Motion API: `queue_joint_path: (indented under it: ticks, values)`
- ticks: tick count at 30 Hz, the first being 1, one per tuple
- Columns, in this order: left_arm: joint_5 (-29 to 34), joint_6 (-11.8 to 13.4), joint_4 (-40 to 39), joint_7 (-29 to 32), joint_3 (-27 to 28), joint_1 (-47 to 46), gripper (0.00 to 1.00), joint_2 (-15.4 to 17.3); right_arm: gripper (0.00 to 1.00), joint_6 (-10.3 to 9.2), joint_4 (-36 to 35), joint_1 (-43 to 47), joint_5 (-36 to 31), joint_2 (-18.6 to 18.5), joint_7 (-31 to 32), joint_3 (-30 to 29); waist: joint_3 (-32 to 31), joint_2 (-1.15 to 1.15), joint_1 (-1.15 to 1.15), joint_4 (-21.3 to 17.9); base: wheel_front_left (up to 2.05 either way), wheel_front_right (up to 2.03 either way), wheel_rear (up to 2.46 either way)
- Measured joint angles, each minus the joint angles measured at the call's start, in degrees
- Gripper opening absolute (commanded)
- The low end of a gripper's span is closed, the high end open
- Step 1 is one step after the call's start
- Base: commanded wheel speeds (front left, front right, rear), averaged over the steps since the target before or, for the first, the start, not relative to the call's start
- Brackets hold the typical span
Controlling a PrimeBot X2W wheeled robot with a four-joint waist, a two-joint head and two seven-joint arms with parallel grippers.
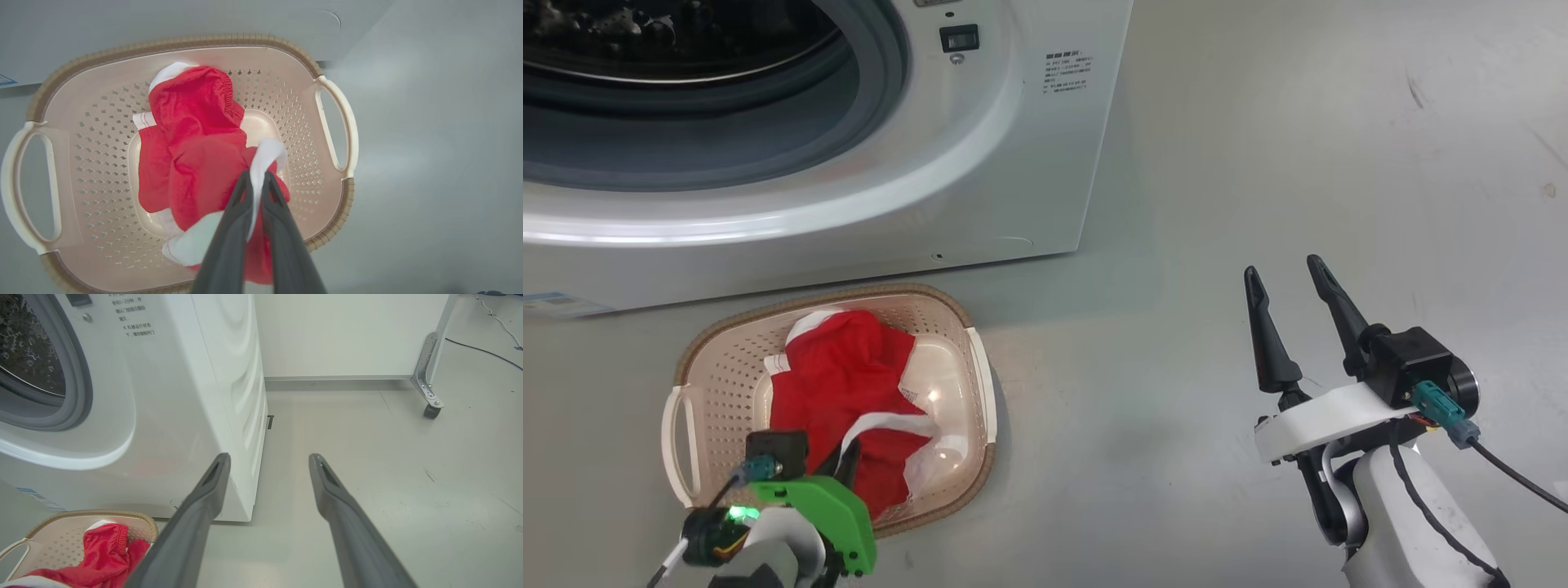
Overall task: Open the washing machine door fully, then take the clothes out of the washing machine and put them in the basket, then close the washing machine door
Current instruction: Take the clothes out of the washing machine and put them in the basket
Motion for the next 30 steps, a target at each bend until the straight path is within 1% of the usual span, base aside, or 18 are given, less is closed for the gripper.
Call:
queue_joint_path:
  ticks: [5,12,16,24,27,28,29,30]
  values:
    - [0.0,0.0,-0.7,-0.8,0.6,-4.1,0.00,0.1,1.00,-0.05,-0.9,-0.9,-0.3,0.0,0.0,-0.1,2.9,0.00,0.00,-0.1,0.00,0.00,0.00]
    - [0.1,0.0,-1.1,-1.7,1.8,-8.4,0.00,1.7,1.00,-0.52,-2.4,-2.1,-0.4,0.0,0.0,-0.1,7.5,0.00,0.00,-0.5,0.00,0.00,0.00]
    - [-0.5,0.1,-0.9,-2.1,3.2,-9.9,0.00,2.0,1.00,-1.02,-3.5,-3.0,-0.4,0.0,0.0,-0.1,10.1,0.00,0.00,-0.7,0.00,0.00,0.00]
    - [-0.3,0.1,1.2,-2.3,3.0,-11.8,0.00,2.7,1.00,-1.10,-5.1,-5.1,-0.9,0.0,0.0,-0.3,15.2,0.00,0.00,-1.3,0.00,0.00,0.00]
    - [-0.3,0.1,1.8,-2.3,3.0,-12.2,0.00,2.6,1.00,-1.59,-5.2,-5.5,-0.9,0.0,0.0,-0.7,16.8,0.00,0.00,-1.4,0.00,0.00,0.00]
    - [-0.3,0.1,2.1,-2.6,3.0,-12.4,0.10,2.6,1.00,-1.60,-5.2,-5.5,-0.9,0.0,0.0,-0.8,17.2,0.00,0.00,-1.4,0.00,0.00,0.00]
    - [-0.3,0.1,2.4,-2.7,3.0,-12.5,0.44,2.6,1.00,-1.60,-5.2,-5.6,-0.9,0.0,0.0,-0.8,17.6,0.00,0.00,-1.4,0.00,0.00,0.00]
    - [-0.3,0.1,2.6,-2.7,3.0,-12.5,1.00,2.6,1.00,-1.60,-5.1,-5.6,-0.9,0.0,0.0,-0.8,17.8,0.00,0.00,-1.4,0.00,0.00,0.00]
